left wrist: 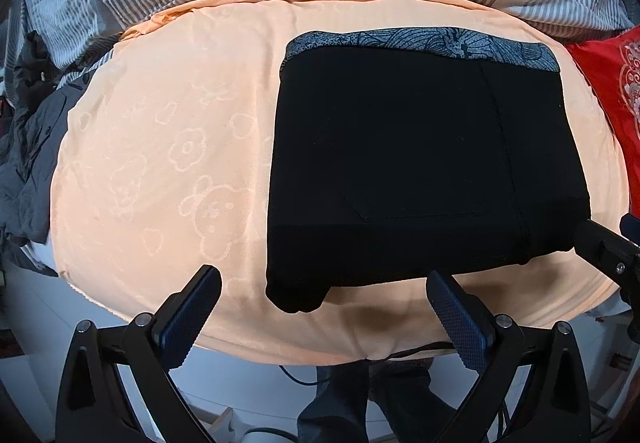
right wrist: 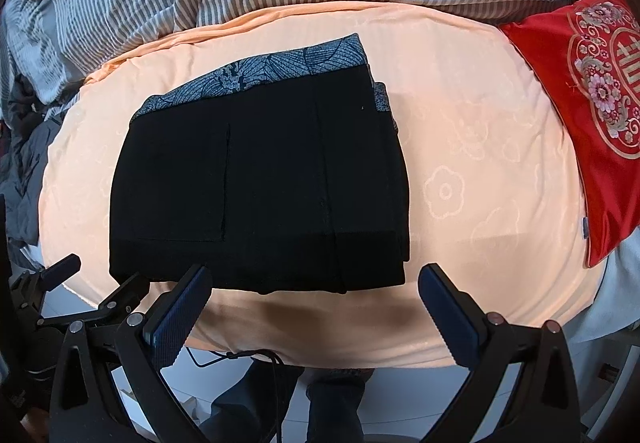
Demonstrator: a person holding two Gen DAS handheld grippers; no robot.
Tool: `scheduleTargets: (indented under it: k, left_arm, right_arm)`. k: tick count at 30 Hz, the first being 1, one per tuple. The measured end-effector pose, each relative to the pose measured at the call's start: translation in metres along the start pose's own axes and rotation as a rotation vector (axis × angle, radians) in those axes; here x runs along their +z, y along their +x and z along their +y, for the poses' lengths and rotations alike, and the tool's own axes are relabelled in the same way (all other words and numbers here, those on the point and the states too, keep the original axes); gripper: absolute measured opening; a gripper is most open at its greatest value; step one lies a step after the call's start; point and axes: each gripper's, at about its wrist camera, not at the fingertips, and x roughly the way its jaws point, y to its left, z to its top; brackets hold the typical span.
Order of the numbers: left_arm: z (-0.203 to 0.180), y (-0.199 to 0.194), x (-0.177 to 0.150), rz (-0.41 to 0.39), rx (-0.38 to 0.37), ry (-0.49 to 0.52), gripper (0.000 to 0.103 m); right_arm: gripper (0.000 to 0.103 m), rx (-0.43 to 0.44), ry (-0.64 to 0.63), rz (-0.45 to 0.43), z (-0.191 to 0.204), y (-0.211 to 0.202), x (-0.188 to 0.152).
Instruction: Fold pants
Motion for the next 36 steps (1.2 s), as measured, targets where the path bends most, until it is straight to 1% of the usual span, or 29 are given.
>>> scheduleTargets:
  k: [19, 25, 28, 36]
  left_arm:
    - [-0.010, 0.004, 0.005, 0.007, 0.009, 0.030, 0.103]
    - [-0.010, 0.005, 0.005, 0.005, 0.018, 0.010, 0.103]
    - [-0.009, 0.006, 0.006, 0.011, 0.011, 0.000, 0.103]
    - [-0.009, 0.004, 0.005, -0.014, 0.015, 0.004, 0.103]
  right_arm:
    - [0.103, -0.016, -0.006, 0.010, 0.000, 0.004, 0.004]
    - [0.103, -0.019, -0.004, 0.013, -0.002, 0.005, 0.006]
    - [0.103, -0.021, -0.003, 0.016, -0.003, 0.006, 0.006]
    - [0.103, -0.013, 0.006, 0.021, -0.005, 0.007, 0.005]
